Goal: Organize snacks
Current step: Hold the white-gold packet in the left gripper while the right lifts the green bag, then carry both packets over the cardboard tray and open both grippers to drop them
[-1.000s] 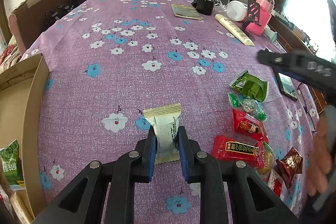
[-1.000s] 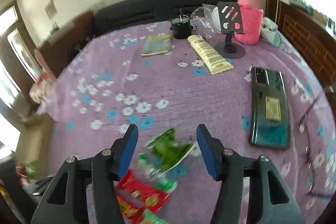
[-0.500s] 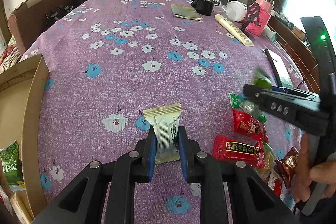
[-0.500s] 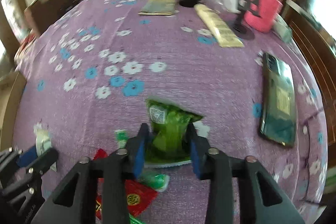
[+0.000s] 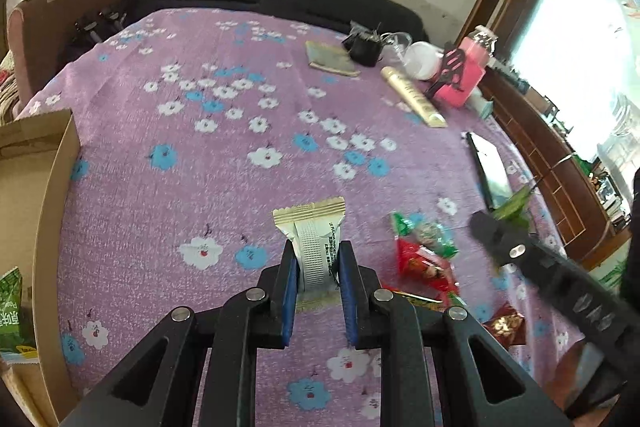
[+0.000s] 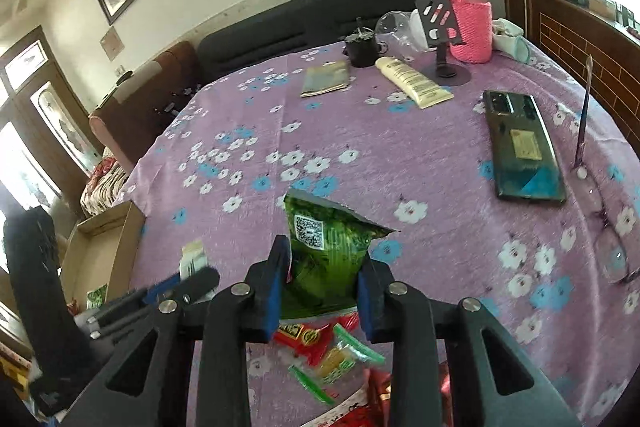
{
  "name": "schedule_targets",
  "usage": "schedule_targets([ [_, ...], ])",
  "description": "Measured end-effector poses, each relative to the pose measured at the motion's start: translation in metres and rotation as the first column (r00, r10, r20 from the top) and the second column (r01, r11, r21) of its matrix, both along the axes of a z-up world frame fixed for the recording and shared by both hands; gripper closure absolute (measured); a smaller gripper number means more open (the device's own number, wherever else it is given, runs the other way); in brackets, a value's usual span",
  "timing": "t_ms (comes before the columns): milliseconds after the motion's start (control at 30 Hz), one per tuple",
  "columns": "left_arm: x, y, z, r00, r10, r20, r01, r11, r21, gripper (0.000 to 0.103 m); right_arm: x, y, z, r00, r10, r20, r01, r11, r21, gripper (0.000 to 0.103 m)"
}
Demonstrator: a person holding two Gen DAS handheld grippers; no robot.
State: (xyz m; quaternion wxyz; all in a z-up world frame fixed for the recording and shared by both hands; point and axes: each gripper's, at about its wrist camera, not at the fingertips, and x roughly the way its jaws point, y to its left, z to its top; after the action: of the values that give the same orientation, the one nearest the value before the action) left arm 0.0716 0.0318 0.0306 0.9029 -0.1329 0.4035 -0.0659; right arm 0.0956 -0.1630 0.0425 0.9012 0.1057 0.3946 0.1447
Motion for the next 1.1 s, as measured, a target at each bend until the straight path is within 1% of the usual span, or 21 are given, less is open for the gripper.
schedule_targets([
  [133,-0.003,-0.004,0.005,1.000,-0.010,0.028,0.009,1.000,0.011,0.084,0.000,0.002,-0.005,1.000,0.017,-0.003,-0.017,1.000,0.011,0.074],
  [200,-0.003,-0.005,0.006,0.999,-0.016,0.033,0.015,1.000,0.013,0.084,0.001,0.001,-0.006,1.000,0.013,0.000,-0.013,1.000,0.004,0.074],
  [333,-0.005,-0.008,0.007,0.999,-0.020,0.040,0.019,0.999,0.026,0.084,0.000,0.004,-0.009,0.999,0.033,-0.009,-0.033,0.999,0.024,0.074],
  [500,-0.009,-0.010,0.012,0.998,-0.012,0.067,0.009,0.999,0.043,0.084,-0.007,0.010,-0.004,0.998,0.052,0.028,-0.052,0.999,0.012,0.074],
  [600,-0.012,-0.010,0.016,0.996,-0.003,0.084,-0.001,0.999,0.051,0.084,-0.008,0.010,-0.002,0.998,0.043,0.046,-0.044,0.999,0.009,0.074],
  [733,-0.016,-0.009,0.020,0.996,0.002,0.087,-0.006,0.999,0.040,0.084,-0.010,0.010,0.000,0.997,0.036,0.063,-0.037,0.999,0.007,0.074],
  [767,-0.017,-0.007,0.023,0.996,0.004,0.085,-0.006,1.000,0.022,0.084,-0.011,0.010,0.001,0.997,0.035,0.069,-0.036,0.999,0.004,0.074],
  [900,-0.027,-0.001,0.034,0.996,0.008,0.088,-0.007,1.000,-0.012,0.084,-0.015,0.014,0.005,0.994,0.040,0.104,-0.038,0.999,-0.016,0.074],
  [1100,-0.051,0.013,0.052,0.994,0.018,0.110,-0.017,1.000,-0.015,0.084,-0.023,0.025,0.008,0.986,0.088,0.139,-0.085,0.996,-0.031,0.074],
])
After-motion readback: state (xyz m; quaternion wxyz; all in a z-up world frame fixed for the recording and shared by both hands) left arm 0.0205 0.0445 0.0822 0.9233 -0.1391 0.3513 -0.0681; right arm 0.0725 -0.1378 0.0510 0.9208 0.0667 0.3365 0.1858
